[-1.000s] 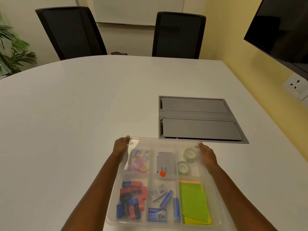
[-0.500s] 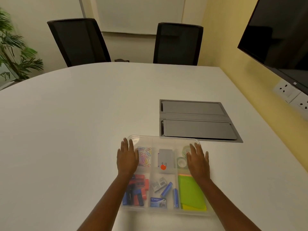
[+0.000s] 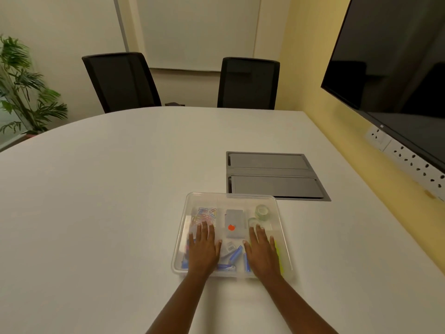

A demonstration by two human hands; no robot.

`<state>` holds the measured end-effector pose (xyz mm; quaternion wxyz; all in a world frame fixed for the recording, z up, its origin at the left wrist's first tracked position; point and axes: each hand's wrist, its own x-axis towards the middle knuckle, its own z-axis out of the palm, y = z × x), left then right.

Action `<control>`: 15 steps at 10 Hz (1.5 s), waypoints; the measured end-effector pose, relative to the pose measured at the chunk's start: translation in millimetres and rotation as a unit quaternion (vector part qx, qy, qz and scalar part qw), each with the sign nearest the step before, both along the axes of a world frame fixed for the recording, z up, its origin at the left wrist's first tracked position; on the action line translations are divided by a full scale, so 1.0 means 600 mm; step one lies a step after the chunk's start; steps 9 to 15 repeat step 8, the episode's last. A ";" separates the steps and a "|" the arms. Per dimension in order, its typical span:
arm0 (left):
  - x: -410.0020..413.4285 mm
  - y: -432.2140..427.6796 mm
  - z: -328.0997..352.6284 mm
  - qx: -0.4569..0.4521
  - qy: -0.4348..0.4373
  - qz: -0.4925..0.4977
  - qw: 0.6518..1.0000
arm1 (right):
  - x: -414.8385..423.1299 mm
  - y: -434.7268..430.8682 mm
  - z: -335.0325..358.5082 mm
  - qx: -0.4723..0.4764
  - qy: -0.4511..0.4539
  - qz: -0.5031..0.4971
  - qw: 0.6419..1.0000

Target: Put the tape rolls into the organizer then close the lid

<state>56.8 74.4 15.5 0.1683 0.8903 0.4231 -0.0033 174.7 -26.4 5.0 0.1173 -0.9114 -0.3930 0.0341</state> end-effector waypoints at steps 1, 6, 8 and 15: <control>0.001 -0.028 -0.006 0.002 0.000 -0.023 1.000 | -0.020 -0.010 0.002 0.003 -0.011 -0.004 1.000; -0.018 -0.088 0.000 -0.020 -0.011 -0.047 0.999 | -0.067 -0.049 -0.005 0.009 -0.032 0.003 0.999; -0.013 -0.078 0.011 0.008 -0.015 -0.047 0.999 | -0.047 -0.051 -0.004 0.043 -0.091 0.012 0.995; -0.013 -0.078 0.011 0.008 -0.015 -0.047 0.999 | -0.047 -0.051 -0.004 0.043 -0.091 0.012 0.995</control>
